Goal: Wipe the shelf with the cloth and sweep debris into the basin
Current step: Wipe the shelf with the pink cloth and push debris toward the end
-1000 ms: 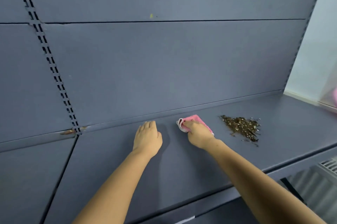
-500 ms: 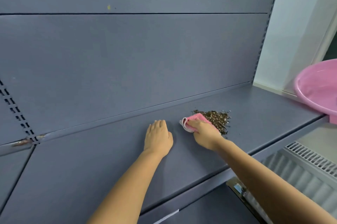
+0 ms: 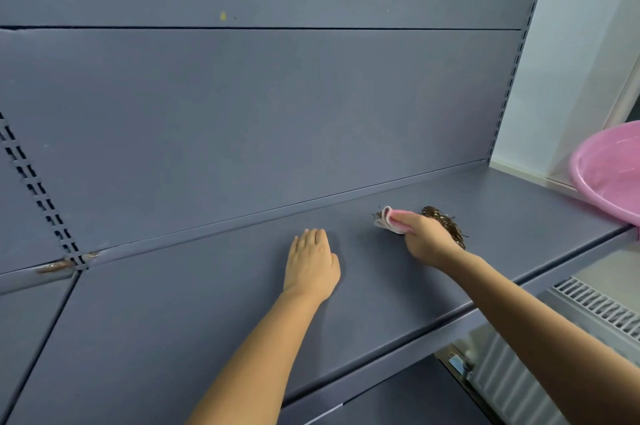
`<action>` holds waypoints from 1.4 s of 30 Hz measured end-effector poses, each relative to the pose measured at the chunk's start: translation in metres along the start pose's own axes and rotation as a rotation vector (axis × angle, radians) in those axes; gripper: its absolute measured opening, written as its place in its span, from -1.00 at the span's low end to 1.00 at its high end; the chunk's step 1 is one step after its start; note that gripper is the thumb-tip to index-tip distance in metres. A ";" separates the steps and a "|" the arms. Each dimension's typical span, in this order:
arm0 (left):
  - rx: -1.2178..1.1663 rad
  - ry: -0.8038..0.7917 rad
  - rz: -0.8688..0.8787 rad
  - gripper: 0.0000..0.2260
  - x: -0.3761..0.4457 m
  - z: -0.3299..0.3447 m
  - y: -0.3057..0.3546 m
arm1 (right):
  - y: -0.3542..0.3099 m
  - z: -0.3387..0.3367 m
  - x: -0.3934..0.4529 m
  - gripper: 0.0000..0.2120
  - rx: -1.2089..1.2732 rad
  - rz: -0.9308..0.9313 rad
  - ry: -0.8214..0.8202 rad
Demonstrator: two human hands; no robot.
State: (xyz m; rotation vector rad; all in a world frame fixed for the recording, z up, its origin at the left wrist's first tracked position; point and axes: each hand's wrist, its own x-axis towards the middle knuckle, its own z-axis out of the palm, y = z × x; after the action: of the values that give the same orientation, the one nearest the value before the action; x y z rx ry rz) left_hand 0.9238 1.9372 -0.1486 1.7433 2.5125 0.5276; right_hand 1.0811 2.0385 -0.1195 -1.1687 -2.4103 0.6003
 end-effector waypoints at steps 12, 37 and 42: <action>-0.010 0.018 -0.006 -0.61 0.001 -0.001 0.000 | -0.033 0.054 0.009 -0.55 -0.061 -0.085 -0.170; -0.006 0.025 -0.026 -0.53 0.000 0.000 0.001 | -0.040 0.054 0.041 -0.54 -0.042 -0.053 -0.221; -0.002 0.015 -0.026 -0.54 0.000 0.000 0.002 | -0.003 0.033 0.056 -0.52 -0.046 0.112 -0.122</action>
State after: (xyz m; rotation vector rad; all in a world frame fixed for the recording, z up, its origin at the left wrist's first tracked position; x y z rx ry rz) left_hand 0.9252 1.9377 -0.1476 1.7093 2.5398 0.5435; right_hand 1.0299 2.0753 -0.1363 -1.3293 -2.4842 0.6719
